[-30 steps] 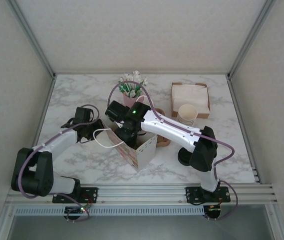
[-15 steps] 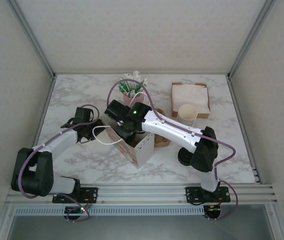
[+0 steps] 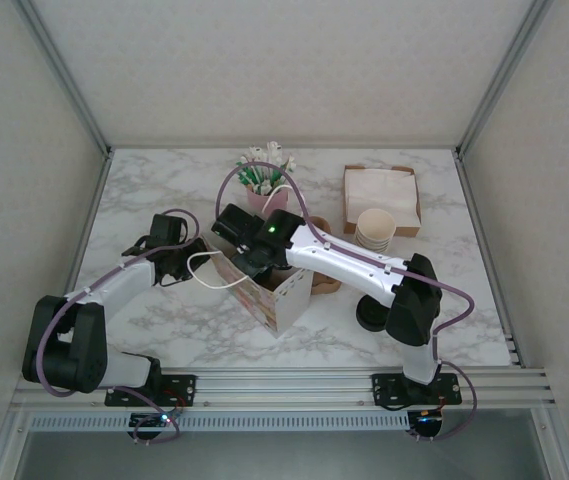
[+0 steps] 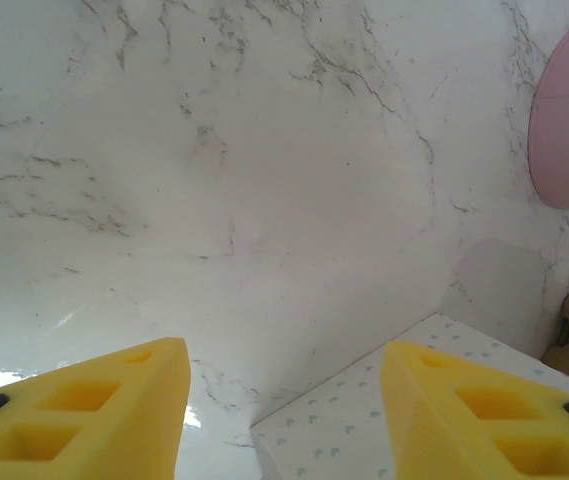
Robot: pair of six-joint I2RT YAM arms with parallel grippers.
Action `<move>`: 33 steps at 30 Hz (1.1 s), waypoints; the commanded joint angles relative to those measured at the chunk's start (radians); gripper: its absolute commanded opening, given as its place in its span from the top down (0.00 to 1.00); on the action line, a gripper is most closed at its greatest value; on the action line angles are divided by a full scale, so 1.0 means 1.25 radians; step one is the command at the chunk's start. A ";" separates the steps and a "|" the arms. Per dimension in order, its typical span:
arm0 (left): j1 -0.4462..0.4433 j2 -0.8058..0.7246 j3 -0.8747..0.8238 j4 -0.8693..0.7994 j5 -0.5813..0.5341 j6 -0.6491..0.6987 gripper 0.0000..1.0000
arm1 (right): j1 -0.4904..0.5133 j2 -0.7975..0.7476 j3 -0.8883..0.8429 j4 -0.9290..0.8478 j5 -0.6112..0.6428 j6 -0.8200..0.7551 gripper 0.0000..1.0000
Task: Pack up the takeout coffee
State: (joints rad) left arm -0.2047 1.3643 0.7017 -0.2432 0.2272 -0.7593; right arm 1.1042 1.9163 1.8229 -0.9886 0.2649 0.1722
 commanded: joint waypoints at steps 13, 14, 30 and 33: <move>0.007 0.002 0.001 -0.003 0.004 0.009 0.47 | 0.012 -0.049 0.042 -0.006 -0.029 0.020 0.51; 0.008 0.002 0.001 -0.004 0.003 0.010 0.47 | 0.013 -0.049 0.051 -0.007 -0.028 0.019 0.51; 0.008 0.002 0.003 -0.009 -0.004 0.011 0.47 | 0.020 0.020 0.003 0.000 -0.016 0.006 0.51; 0.008 0.002 0.003 -0.009 -0.004 0.011 0.47 | 0.021 0.029 -0.014 0.001 -0.016 0.004 0.51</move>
State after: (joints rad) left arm -0.2047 1.3643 0.7017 -0.2436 0.2268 -0.7593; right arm 1.1229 1.9266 1.8336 -0.9745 0.2401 0.1841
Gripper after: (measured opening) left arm 0.530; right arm 0.627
